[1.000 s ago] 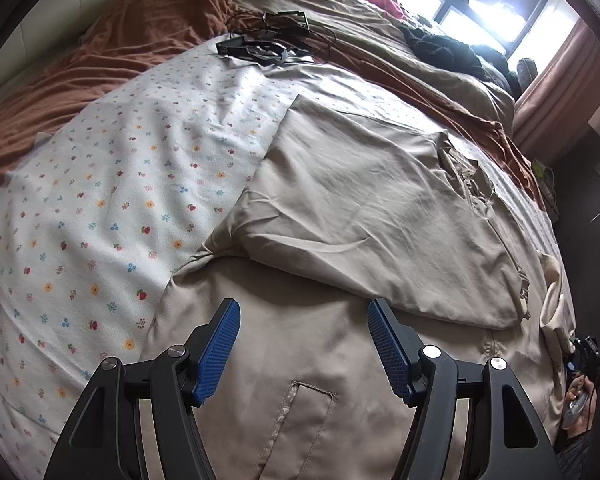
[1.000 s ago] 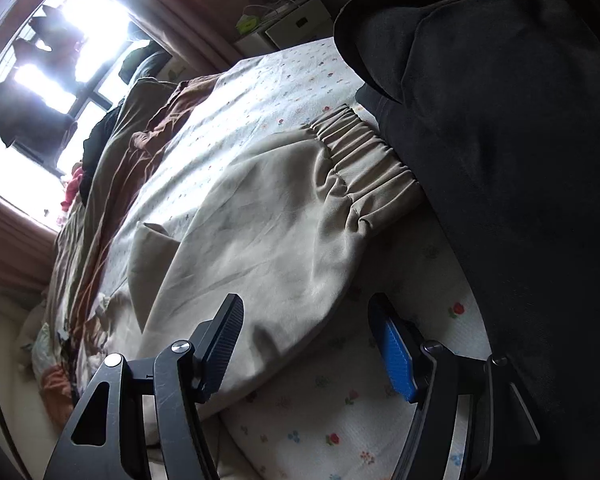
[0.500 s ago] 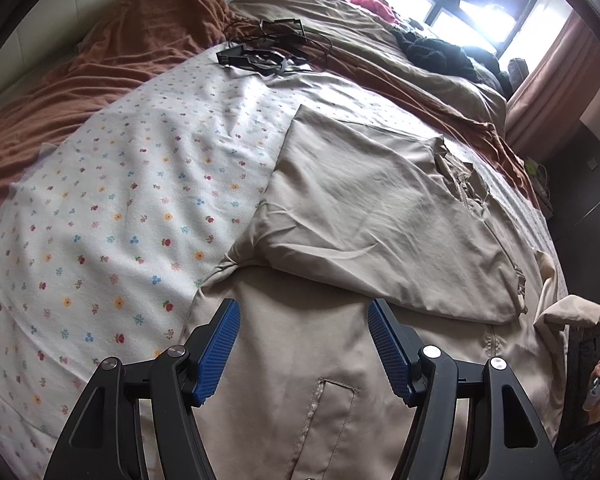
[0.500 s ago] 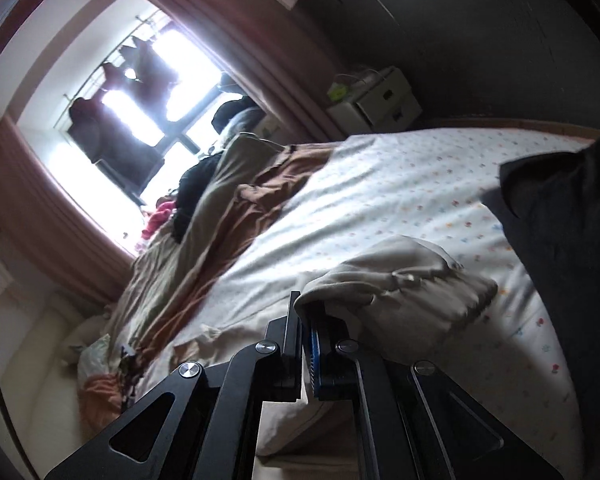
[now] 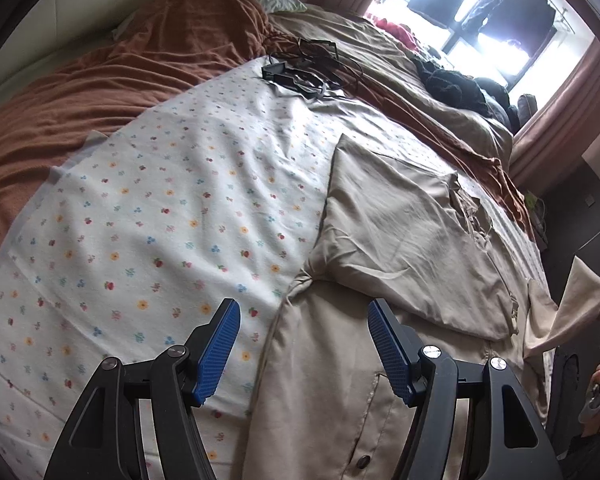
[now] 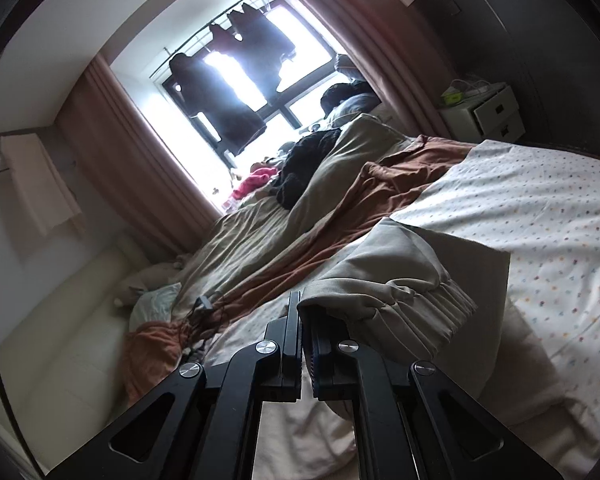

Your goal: Fold large clothes

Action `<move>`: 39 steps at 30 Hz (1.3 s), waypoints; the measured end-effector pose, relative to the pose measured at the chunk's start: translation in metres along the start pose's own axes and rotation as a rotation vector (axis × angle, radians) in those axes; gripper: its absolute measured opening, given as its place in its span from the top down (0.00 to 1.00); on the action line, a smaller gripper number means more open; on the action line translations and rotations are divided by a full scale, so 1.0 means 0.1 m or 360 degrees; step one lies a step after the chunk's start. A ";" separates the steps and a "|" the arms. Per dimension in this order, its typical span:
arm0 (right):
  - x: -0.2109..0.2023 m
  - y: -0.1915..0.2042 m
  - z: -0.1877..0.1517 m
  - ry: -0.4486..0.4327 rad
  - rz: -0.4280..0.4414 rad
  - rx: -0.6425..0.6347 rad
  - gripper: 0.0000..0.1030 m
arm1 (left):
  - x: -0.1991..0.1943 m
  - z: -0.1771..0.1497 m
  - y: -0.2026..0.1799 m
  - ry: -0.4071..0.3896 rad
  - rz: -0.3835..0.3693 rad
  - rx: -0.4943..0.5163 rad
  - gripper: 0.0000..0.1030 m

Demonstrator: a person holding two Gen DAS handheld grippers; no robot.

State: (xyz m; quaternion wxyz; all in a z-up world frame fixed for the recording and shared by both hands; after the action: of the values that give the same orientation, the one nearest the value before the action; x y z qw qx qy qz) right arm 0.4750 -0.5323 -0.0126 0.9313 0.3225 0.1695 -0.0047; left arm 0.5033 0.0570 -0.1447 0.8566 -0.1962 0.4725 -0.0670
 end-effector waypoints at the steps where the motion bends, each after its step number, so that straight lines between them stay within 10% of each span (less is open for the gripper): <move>1: 0.06 0.08 -0.06 0.0022 0.0011 -0.0011 0.96 | -0.02 0.01 0.03 -0.0004 0.0003 -0.0005 0.34; 17: 1.17 0.97 -1.36 0.0602 -0.0005 -0.0390 0.96 | -0.08 -0.02 0.54 0.0000 0.0054 -0.0083 0.34; 20: 1.29 1.00 -1.64 0.0791 -0.0060 -0.0454 0.74 | -0.09 -0.03 0.55 0.0005 0.0061 -0.0085 0.34; 22: 1.34 0.98 -1.80 0.0937 -0.0041 -0.0413 0.31 | -0.10 -0.02 0.53 0.0004 0.0057 -0.0072 0.34; 24: 1.31 0.99 -1.89 0.0992 -0.0025 -0.0391 0.30 | -0.12 -0.03 0.45 -0.0002 0.0053 -0.0047 0.34; 39: 0.64 0.18 -1.32 0.0926 -0.0102 -0.0048 0.30 | 0.13 -0.05 -0.99 0.0041 -0.0082 0.0257 0.34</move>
State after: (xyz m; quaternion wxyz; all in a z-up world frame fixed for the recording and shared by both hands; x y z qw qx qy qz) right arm 0.4961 -0.4321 -0.1197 0.8477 0.2909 0.4394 0.0611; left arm 0.5137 -0.0389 -0.1176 0.8614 -0.1376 0.4714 -0.1295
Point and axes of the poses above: each gripper's, at about its wrist camera, not at the fingertips, and x roughly the way its jaws point, y to its left, z to its top, the point moved 4 cm from there along x, roughly the way its jaws point, and after that the axes turned 3 degrees about y, right-handed, at the moved point
